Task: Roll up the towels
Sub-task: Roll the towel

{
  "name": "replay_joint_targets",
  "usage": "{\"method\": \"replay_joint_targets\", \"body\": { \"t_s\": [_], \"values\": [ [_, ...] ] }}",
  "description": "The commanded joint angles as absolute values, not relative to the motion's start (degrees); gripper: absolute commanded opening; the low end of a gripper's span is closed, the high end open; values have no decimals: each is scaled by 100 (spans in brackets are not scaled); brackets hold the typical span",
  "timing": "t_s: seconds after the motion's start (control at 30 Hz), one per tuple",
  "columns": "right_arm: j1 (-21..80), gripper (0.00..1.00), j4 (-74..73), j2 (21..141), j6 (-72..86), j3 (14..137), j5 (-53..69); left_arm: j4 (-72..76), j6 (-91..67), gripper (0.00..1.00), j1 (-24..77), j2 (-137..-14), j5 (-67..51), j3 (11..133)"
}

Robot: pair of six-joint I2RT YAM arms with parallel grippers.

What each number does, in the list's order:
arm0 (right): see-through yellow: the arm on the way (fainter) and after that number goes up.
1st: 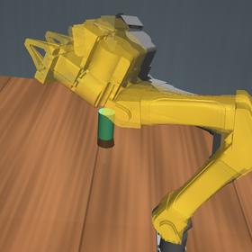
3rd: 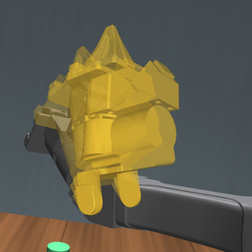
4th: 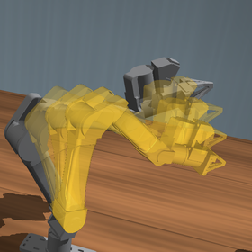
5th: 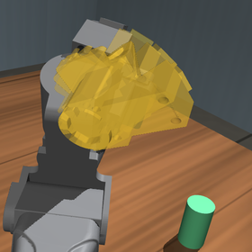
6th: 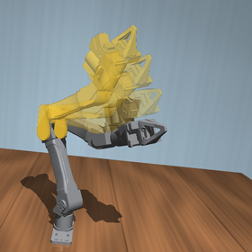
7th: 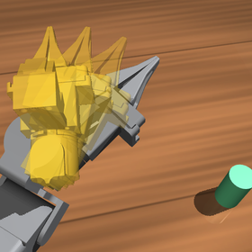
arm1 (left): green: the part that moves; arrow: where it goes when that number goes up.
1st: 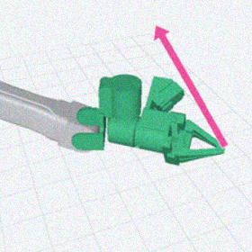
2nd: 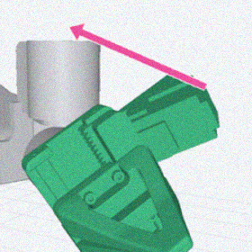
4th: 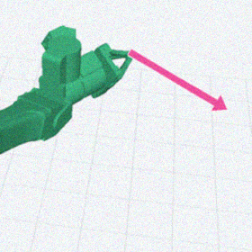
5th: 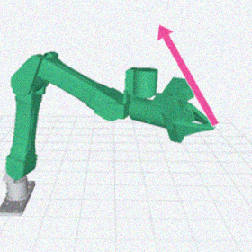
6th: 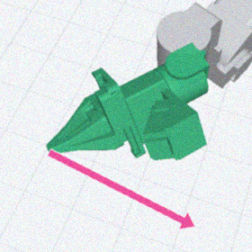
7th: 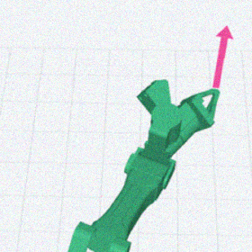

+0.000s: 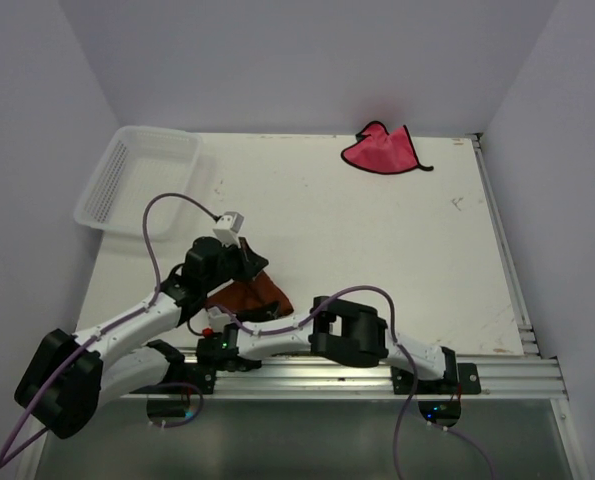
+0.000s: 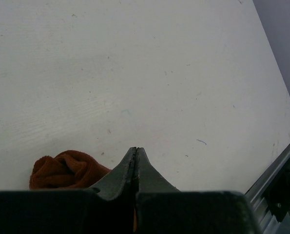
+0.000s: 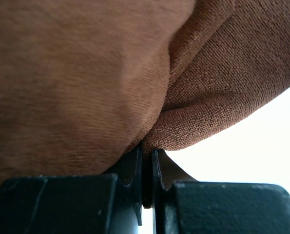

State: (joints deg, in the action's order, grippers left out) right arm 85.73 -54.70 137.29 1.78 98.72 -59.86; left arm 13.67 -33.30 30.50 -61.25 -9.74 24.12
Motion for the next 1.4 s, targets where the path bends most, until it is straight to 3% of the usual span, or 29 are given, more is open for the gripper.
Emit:
{"method": "replay_joint_targets", "body": {
  "t_s": [0.0, 0.17, 0.77, 1.1, 1.37],
  "values": [
    [8359, 4, -4905, 13378, 553, 9695, -5150, 1161, -3313, 0, 3111, -5680, -390, 2172],
    [8069, 2, -4299, 12711, 799, 8958, -4878, 1081, -3629, 0, 3103, -5151, -26, 1661],
    [7295, 0, -2953, 11251, 1266, 7752, -3859, 1573, -4245, 0, 3103, -6054, 106, 879],
    [7154, 0, -3006, 11425, 1152, 7998, -3656, 2258, -4359, 0, 3111, -6952, -237, 677],
    [7286, 0, -3006, 11725, 765, 7955, -4184, 1732, -4202, 0, 3085, -6163, 182, 1133]
  ]
}}
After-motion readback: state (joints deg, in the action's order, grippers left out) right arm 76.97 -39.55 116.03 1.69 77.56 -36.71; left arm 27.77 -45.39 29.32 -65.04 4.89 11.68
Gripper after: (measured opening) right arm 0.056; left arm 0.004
